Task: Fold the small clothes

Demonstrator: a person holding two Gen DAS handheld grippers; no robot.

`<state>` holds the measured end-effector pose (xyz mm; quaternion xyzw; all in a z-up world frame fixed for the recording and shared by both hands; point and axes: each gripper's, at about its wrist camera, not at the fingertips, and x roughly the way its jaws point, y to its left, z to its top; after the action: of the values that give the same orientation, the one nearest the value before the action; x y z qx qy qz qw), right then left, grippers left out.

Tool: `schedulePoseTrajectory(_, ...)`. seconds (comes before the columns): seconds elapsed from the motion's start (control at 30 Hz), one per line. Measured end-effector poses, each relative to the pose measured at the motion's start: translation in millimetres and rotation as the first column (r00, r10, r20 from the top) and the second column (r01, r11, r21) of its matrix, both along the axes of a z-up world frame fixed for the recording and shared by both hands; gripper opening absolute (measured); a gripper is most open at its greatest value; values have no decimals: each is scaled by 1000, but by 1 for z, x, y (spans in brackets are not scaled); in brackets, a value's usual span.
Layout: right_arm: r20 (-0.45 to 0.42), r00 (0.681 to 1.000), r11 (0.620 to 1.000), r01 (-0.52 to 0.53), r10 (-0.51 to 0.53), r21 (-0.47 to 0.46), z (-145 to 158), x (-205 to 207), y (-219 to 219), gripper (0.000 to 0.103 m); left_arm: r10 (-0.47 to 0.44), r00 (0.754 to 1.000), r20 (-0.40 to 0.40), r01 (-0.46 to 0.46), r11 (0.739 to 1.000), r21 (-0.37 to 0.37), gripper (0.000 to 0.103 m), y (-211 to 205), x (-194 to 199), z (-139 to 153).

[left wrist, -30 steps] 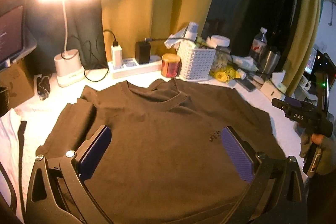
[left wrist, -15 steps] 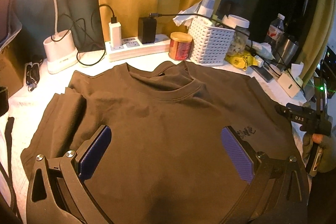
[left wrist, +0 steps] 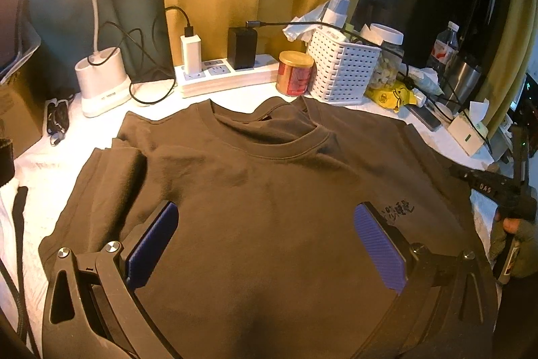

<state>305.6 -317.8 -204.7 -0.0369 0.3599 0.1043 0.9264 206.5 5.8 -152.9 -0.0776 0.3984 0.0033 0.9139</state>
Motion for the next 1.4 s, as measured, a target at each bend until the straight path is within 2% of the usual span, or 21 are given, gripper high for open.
schedulePoseTrajectory(0.23,117,990,997,-81,81,-7,39,-31,23,6,10,999,33,-9,1000,-25,102,11,-17,7)
schedulePoseTrajectory(0.37,137,980,990,-140,143,-30,42,-44,50,6,15,998,56,-13,999,-43,102,18,-27,11)
schedulePoseTrajectory(0.57,89,974,977,-206,210,-55,26,-52,93,6,38,997,67,-34,998,-52,102,35,-45,9)
schedulePoseTrajectory(0.77,-8,966,962,-259,259,-84,-16,-61,130,6,61,996,58,-57,996,-68,102,55,-59,2)
schedulePoseTrajectory(0.93,-103,954,956,-289,282,-56,-40,-62,142,6,72,996,58,-67,994,-85,102,65,-67,-3)
schedulePoseTrajectory(1.03,-117,951,955,-292,285,-43,-44,-68,145,7,74,995,62,-68,993,-93,102,69,-71,-3)
schedulePoseTrajectory(1.07,-122,949,954,-296,289,-42,-44,-70,145,11,74,995,63,-68,993,-95,102,70,-72,-2)
schedulePoseTrajectory(1.2,-92,957,959,-282,277,-42,-36,-82,136,42,76,995,70,-69,993,-101,102,72,-78,-1)
schedulePoseTrajectory(1.33,-24,976,975,-218,218,-38,-20,-90,112,44,80,994,72,-73,992,-100,102,72,-84,-1)
schedulePoseTrajectory(1.4,-22,983,982,-183,182,-36,-19,-87,100,44,81,994,70,-73,992,-99,102,71,-86,-1)
